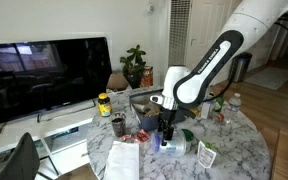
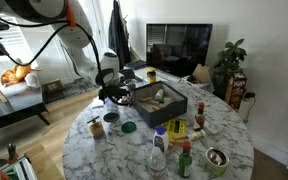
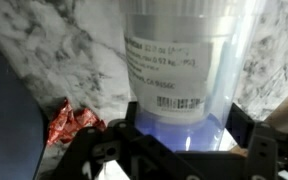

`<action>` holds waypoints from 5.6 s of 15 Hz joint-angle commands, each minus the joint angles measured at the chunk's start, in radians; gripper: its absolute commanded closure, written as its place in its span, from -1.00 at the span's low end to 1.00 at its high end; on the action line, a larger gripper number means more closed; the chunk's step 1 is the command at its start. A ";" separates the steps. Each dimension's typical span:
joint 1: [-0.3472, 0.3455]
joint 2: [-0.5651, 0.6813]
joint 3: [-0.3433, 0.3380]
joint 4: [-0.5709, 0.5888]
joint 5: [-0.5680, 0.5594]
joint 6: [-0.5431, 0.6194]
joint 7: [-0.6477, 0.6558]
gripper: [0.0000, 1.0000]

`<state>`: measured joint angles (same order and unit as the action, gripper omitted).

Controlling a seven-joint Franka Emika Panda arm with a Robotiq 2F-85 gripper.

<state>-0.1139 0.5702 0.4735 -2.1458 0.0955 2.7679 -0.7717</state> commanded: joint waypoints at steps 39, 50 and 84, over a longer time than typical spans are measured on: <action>-0.535 0.659 0.492 -0.037 -0.569 0.649 -0.101 -0.21; -0.504 0.620 0.414 0.029 -0.650 0.624 -0.014 -0.99; 0.042 -0.041 -0.111 -0.011 -0.354 -0.146 0.055 -1.00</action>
<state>-0.1439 0.5446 0.4130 -2.1505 -0.3373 2.6579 -0.7384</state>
